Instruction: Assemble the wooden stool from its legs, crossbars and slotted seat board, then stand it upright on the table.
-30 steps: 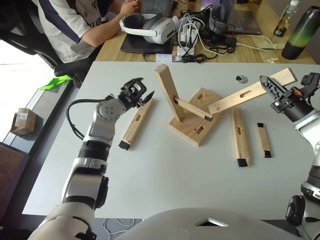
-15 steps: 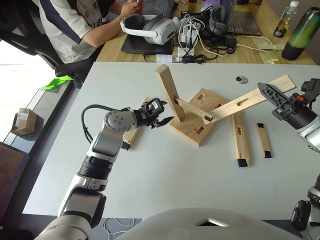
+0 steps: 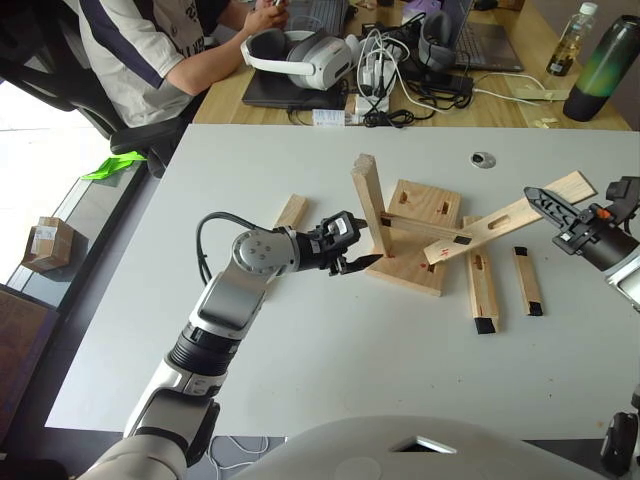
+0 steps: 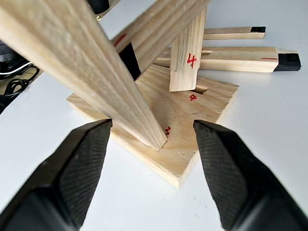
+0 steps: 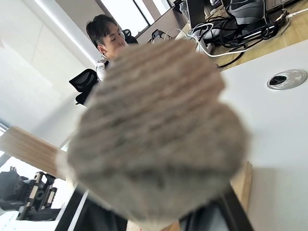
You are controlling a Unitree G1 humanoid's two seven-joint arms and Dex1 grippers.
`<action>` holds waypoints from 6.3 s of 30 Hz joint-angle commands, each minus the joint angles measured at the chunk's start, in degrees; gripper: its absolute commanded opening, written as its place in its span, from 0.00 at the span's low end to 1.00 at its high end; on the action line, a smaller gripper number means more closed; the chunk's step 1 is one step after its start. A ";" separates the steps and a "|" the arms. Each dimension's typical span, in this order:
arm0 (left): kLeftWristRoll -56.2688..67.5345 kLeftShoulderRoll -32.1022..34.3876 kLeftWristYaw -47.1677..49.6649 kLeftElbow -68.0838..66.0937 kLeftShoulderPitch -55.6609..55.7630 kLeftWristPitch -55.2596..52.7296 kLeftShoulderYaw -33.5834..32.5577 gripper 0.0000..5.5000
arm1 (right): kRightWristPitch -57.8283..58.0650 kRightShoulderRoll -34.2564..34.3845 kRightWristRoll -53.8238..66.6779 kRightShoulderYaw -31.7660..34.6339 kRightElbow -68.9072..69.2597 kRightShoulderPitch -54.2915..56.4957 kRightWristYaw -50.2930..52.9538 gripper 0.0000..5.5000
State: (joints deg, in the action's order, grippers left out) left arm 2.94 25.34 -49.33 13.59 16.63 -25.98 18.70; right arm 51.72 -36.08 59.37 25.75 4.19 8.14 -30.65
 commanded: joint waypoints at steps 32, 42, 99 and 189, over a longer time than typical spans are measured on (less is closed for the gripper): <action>5.17 -23.60 30.94 -6.39 -2.08 6.11 -8.17 0.57 | 4.62 -12.57 -10.81 -0.42 -15.35 10.94 -10.48 0.18; 4.72 -19.75 31.76 4.81 -7.17 -10.55 -5.10 0.57 | 9.66 -3.84 -4.52 6.61 -10.20 11.87 0.62 0.18; 21.56 -18.84 25.72 7.66 -14.31 -2.45 -11.26 0.57 | 2.16 5.19 7.10 5.92 9.55 -14.38 34.42 0.18; 22.34 -20.58 27.11 4.40 -10.11 -2.29 -9.54 0.57 | -17.97 -1.60 -26.24 -7.96 -32.37 20.17 -18.12 0.18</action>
State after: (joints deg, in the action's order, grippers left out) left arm 25.40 4.27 -22.13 17.24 6.14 -27.54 9.07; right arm 34.09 -39.71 33.52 17.92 -29.53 30.20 -49.54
